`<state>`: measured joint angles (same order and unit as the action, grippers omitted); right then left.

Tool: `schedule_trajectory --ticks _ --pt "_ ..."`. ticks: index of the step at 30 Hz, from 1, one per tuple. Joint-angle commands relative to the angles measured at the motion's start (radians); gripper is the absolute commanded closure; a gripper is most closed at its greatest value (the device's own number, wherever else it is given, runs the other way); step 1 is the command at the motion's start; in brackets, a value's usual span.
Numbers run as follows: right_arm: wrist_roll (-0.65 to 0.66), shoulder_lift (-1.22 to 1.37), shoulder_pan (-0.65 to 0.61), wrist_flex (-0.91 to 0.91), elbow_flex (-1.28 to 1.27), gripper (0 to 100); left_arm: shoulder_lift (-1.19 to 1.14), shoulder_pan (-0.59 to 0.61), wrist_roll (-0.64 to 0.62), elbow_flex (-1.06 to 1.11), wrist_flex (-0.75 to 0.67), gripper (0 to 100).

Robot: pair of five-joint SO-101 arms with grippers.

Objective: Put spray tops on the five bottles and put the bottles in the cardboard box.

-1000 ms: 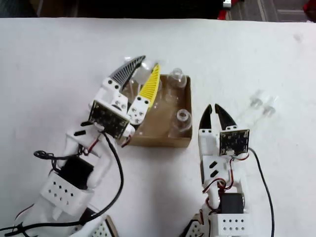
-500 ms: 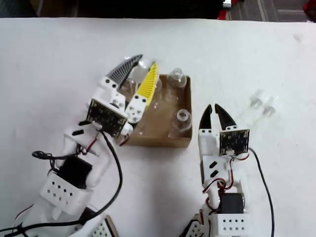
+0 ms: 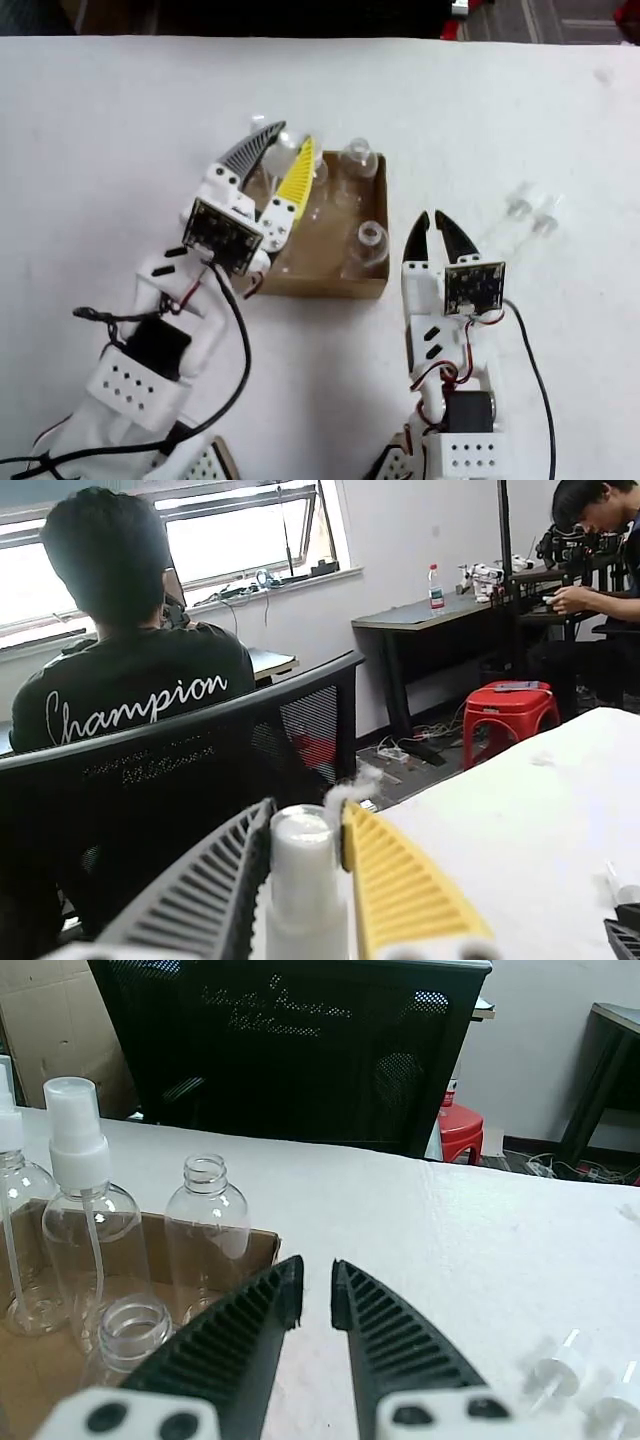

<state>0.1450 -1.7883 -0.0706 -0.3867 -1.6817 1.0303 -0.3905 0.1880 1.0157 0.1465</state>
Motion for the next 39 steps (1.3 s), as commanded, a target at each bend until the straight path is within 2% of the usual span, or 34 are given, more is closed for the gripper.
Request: schedule_trajectory --ticks 1,6,14,20,28,32,39 --pt "0.018 -0.008 0.001 -0.001 -0.008 95.6 0.019 0.010 -0.081 0.028 -0.037 98" --pt "0.018 -0.008 0.001 -0.001 -0.008 95.6 0.021 0.016 -0.092 0.115 -0.063 98" --pt "0.018 -0.008 0.001 -0.001 -0.008 95.6 0.021 0.018 -0.094 0.338 -0.290 98" --pt "0.018 -0.008 0.001 -0.001 -0.008 95.6 0.022 0.018 -0.095 0.443 -0.371 98" --pt "0.018 -0.008 0.001 -0.001 -0.008 95.6 0.022 0.027 -0.097 0.491 -0.379 98" --pt "0.018 -0.008 0.001 -0.001 -0.008 95.6 0.028 0.059 -0.153 0.482 -0.379 98" --pt "0.018 -0.008 0.001 -0.001 -0.008 95.6 0.220 0.062 -0.158 0.594 -0.368 98"
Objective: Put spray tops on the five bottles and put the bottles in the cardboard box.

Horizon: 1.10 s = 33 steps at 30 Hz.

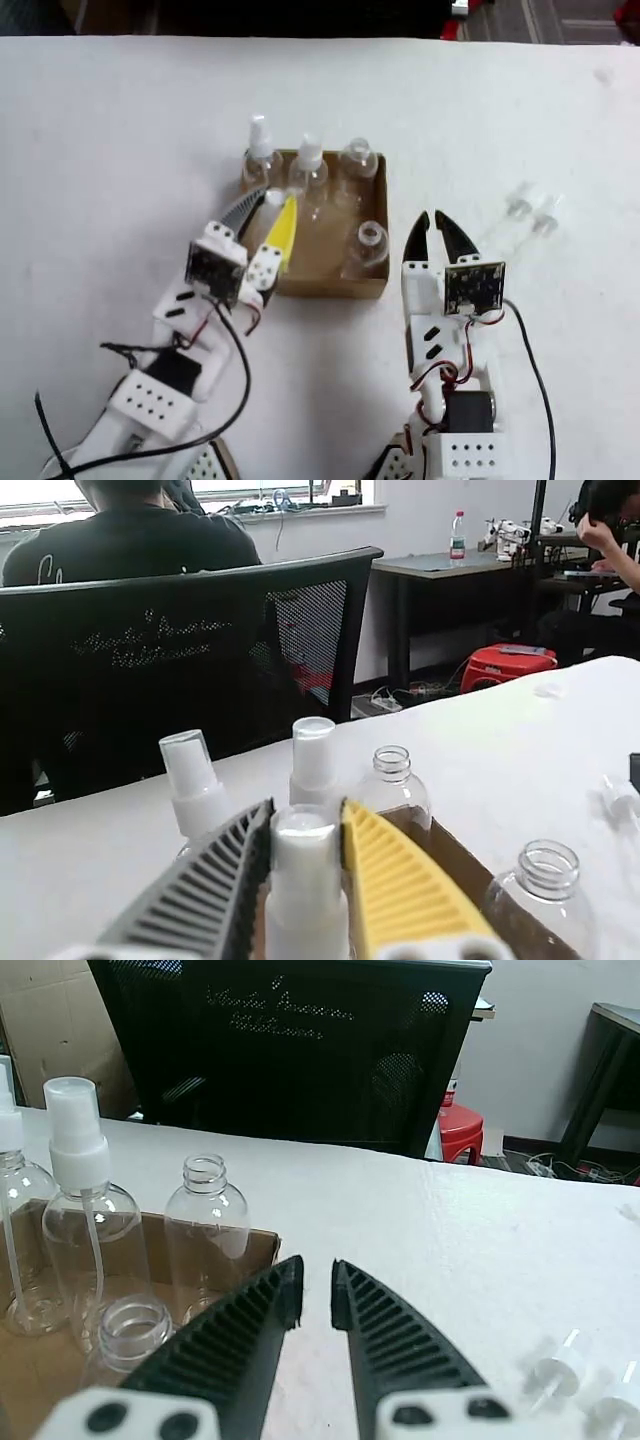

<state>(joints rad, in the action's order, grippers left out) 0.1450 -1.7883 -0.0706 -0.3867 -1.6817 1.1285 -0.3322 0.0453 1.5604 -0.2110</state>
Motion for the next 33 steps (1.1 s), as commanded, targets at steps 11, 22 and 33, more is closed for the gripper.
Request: schedule_trajectory --ticks 11,22,33 --pt "0.018 -0.008 0.001 -0.002 -0.008 95.6 0.225 -0.013 -0.023 0.130 0.051 98" --pt "0.018 -0.008 0.001 -0.002 -0.008 95.6 0.225 -0.008 -0.023 0.104 0.219 98" --pt "0.018 -0.008 0.001 -0.002 -0.008 95.6 0.229 -0.008 -0.080 0.089 0.235 89"
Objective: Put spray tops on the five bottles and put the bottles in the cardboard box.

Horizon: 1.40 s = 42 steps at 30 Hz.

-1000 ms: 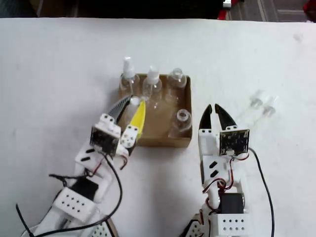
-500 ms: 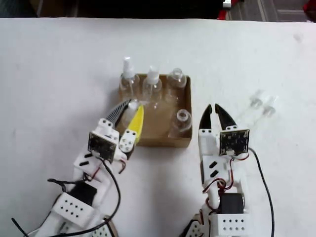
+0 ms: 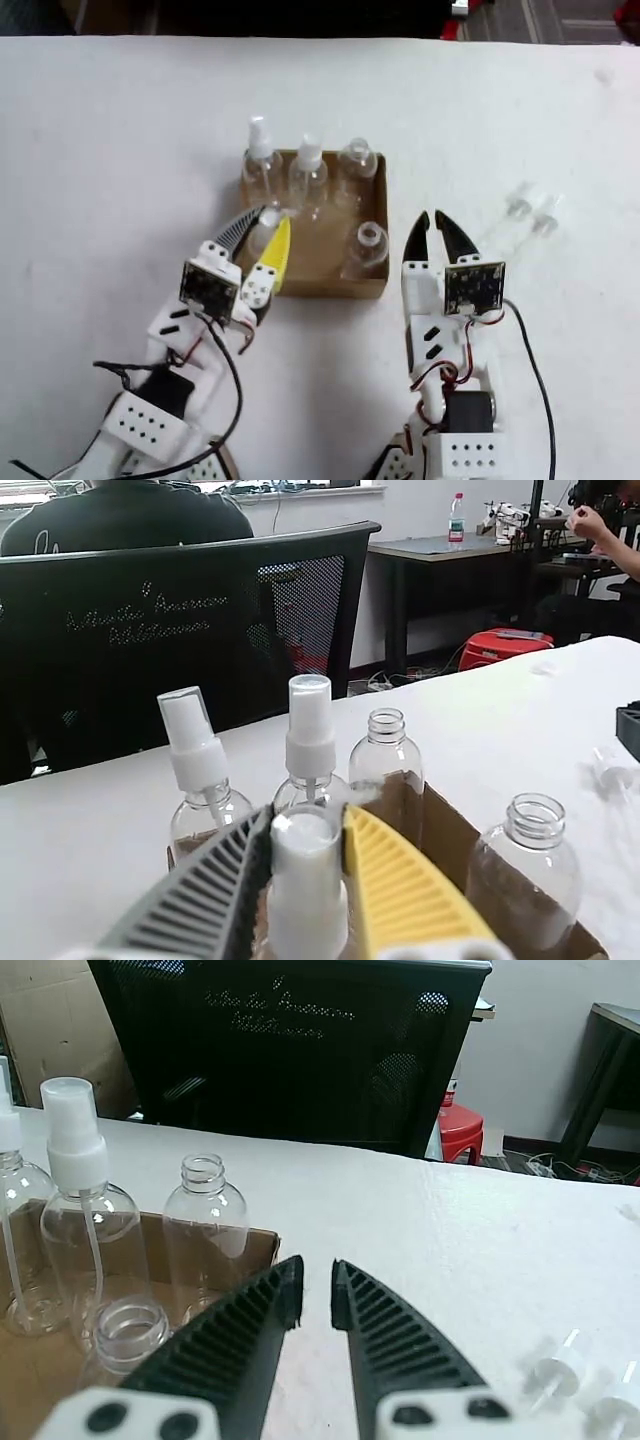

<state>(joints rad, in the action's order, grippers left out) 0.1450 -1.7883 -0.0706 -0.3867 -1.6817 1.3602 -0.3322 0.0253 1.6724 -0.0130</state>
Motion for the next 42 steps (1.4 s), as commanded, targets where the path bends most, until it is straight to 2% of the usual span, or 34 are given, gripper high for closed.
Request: schedule_trajectory --ticks 1,4,8,21,28,34,38,42 --pt "0.018 -0.008 0.001 -0.002 -0.008 95.6 -0.002 -0.008 -0.071 -0.037 0.061 87" --pt "0.018 -0.008 0.001 -0.002 -0.008 95.6 -0.002 -0.008 -0.098 -0.098 0.180 81" --pt "0.018 -0.008 0.001 -0.002 -0.008 95.6 -0.002 -0.008 -0.130 -0.187 0.305 80" --pt "0.018 -0.008 0.001 -0.002 -0.008 95.6 -0.001 -0.008 -0.132 -0.367 0.516 80" --pt "0.018 -0.008 0.001 -0.002 -0.008 95.6 0.005 -0.008 -0.132 -0.410 0.569 80" --pt "0.018 -0.008 0.001 -0.002 -0.008 95.6 0.174 -0.008 -0.132 -0.462 0.649 80" --pt "0.018 -0.008 0.001 -0.002 -0.008 95.6 0.328 -0.005 -0.138 -0.514 0.795 80" --pt "0.018 -0.008 0.001 -0.002 -0.008 95.6 0.392 0.094 -0.232 -0.549 0.890 80"
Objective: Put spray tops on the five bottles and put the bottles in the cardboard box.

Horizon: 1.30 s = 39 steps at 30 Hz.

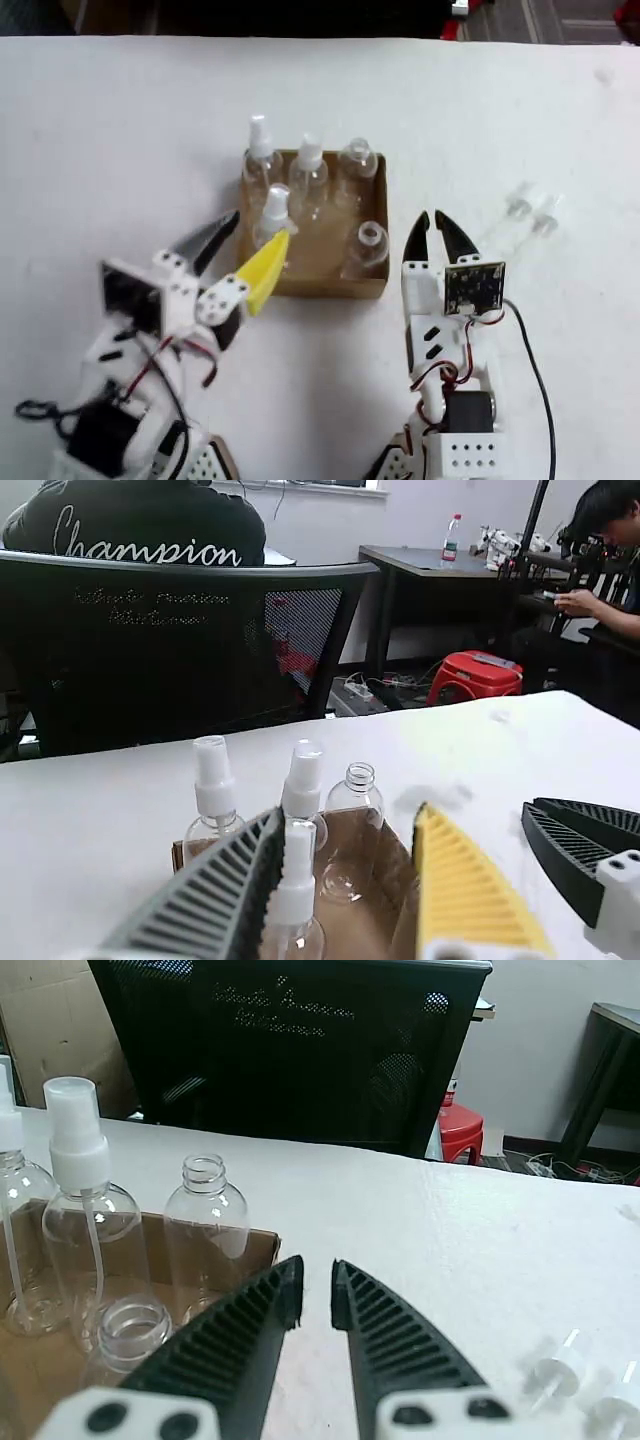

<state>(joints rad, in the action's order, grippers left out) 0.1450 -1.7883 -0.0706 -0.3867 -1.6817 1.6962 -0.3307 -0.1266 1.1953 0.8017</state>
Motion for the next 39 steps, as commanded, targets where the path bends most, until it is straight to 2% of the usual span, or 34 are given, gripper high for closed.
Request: schedule_trajectory --ticks 1,7,12,17,23,36,39 --pt "0.018 -0.008 0.001 -0.002 -0.008 95.6 0.056 0.134 -0.100 -0.078 0.081 80" --pt "0.018 -0.008 0.001 -0.004 -0.008 95.6 0.056 0.357 -0.155 -0.049 0.075 80" --pt "0.018 -0.008 -0.001 -0.005 -0.008 95.6 0.064 0.443 -0.149 0.064 0.075 80" --pt "0.018 -0.008 -0.005 -0.005 -0.008 95.6 0.064 0.429 -0.137 0.183 0.043 80" --pt "0.014 -0.008 -0.008 -0.005 -0.008 95.6 0.065 0.467 0.052 0.313 -0.077 80" --pt "0.017 -0.010 -0.031 -0.025 -0.008 95.6 0.058 0.458 0.058 0.333 -0.115 80" --pt "0.017 -0.010 -0.031 -0.025 -0.008 95.6 0.056 0.440 0.138 0.327 -0.115 80"
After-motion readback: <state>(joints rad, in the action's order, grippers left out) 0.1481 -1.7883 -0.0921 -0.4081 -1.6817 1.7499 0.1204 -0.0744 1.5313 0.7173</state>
